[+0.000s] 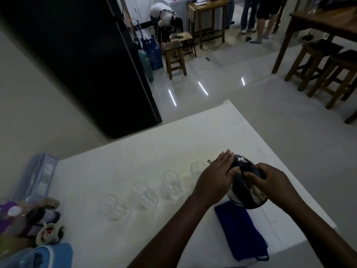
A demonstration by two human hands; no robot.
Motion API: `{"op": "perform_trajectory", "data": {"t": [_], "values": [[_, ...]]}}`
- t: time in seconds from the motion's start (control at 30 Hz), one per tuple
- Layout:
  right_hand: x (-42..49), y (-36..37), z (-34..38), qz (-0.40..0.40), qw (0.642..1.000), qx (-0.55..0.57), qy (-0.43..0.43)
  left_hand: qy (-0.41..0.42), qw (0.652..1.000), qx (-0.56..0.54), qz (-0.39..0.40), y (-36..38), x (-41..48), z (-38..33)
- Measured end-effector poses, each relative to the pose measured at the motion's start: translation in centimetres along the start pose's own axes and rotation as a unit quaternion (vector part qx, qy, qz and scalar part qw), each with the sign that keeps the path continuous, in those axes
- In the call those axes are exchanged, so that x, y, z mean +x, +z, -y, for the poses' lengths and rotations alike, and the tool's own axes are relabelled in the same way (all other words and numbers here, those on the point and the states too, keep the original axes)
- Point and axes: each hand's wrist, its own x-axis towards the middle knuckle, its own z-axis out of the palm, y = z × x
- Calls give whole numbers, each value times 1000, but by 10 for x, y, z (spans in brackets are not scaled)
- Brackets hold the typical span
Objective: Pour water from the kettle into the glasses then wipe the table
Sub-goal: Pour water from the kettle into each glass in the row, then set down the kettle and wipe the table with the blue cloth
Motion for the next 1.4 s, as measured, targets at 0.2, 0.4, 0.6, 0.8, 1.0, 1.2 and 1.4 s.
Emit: {"op": "perform_trajectory", "data": {"t": [0.2, 0.4, 0.6, 0.8, 1.0, 1.2, 1.4], "values": [[6, 13, -30, -51, 996, 69, 29, 52, 997, 56, 26, 6, 27, -1], [16, 31, -57, -103, 982, 149, 46, 89, 982, 146, 85, 25, 60, 8], [28, 57, -77, -120, 963, 236, 59, 109, 970, 181, 121, 38, 79, 15], [34, 80, -86, -127, 943, 298, 72, 121, 963, 202, 132, 48, 83, 26], [35, 99, -98, -118, 939, 313, 80, 126, 963, 198, 135, 51, 76, 34], [28, 106, -103, -112, 943, 304, 75, 132, 963, 194, 135, 59, 67, 41], [26, 106, -115, -90, 960, 254, 69, 135, 965, 190, 118, 66, 58, 38]]}}
